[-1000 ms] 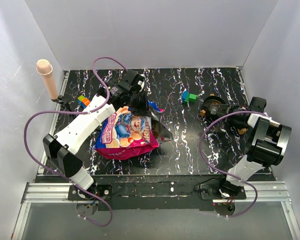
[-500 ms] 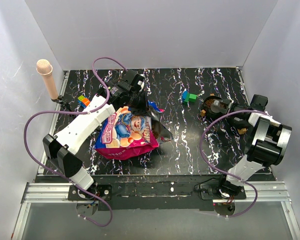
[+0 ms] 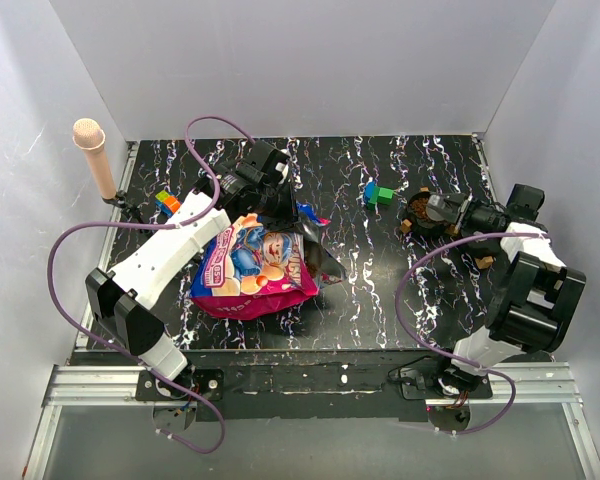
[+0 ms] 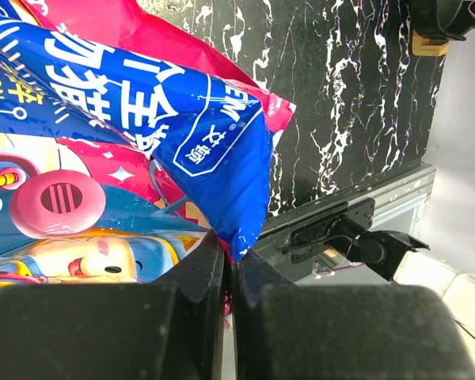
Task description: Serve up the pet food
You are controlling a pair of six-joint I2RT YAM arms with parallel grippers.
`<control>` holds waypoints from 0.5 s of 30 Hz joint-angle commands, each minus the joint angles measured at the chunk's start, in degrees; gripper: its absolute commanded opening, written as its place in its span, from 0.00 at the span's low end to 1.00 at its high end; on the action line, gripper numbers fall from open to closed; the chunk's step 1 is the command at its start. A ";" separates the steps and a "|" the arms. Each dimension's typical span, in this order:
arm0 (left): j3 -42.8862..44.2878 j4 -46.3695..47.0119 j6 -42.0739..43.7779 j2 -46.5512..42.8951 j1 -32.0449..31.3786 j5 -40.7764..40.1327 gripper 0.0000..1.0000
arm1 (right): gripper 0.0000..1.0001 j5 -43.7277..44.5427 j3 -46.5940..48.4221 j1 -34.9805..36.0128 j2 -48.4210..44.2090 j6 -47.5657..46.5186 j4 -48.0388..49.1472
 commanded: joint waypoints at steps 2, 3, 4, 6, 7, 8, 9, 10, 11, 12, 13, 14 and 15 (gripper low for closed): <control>0.53 1.49 0.19 -3.88 0.37 0.58 0.00 | 0.01 -2.62 0.74 -0.30 -1.68 -11.61 -5.39; 0.44 1.49 0.10 -3.96 0.37 0.75 0.00 | 0.01 -2.98 1.09 -0.30 -0.80 -13.82 -6.10; 0.35 1.32 0.10 -3.88 0.37 0.93 0.00 | 0.01 -3.67 1.53 -0.13 0.43 -15.58 -5.75; 0.44 1.32 -0.16 -3.70 0.37 1.28 0.00 | 0.01 -4.30 4.76 -0.13 2.27 -22.85 -10.11; 0.52 1.15 -0.08 -3.70 0.37 1.28 0.00 | 0.01 -3.60 7.83 -0.13 3.07 -28.46 -15.98; 0.61 1.06 -0.16 -3.70 0.29 1.28 0.00 | 0.01 -1.94 11.69 -0.13 3.51 -35.04 -22.73; 0.70 0.88 0.01 -3.70 0.37 1.11 0.00 | 0.01 0.60 15.12 0.39 3.95 -41.03 -29.24; 0.70 0.79 0.01 -3.87 0.29 1.02 0.00 | 0.01 3.41 18.89 1.44 4.48 -47.52 -34.09; 0.70 0.70 0.01 -4.05 0.37 0.76 0.00 | 0.01 5.87 21.72 2.85 5.00 -52.90 -38.84; 0.61 0.79 0.01 -4.23 0.37 0.58 0.00 | 0.01 9.55 24.27 4.95 5.79 -58.43 -42.37; 0.53 0.70 0.18 -4.40 0.37 0.32 0.00 | 0.01 12.72 26.21 7.14 6.58 -63.36 -45.88; 0.53 0.70 0.27 -4.58 0.29 0.23 0.00 | 0.01 15.36 26.92 9.86 7.55 -66.89 -47.83; 0.61 0.53 0.45 -4.58 0.29 0.23 0.00 | 0.01 18.26 26.84 12.85 8.17 -69.80 -48.20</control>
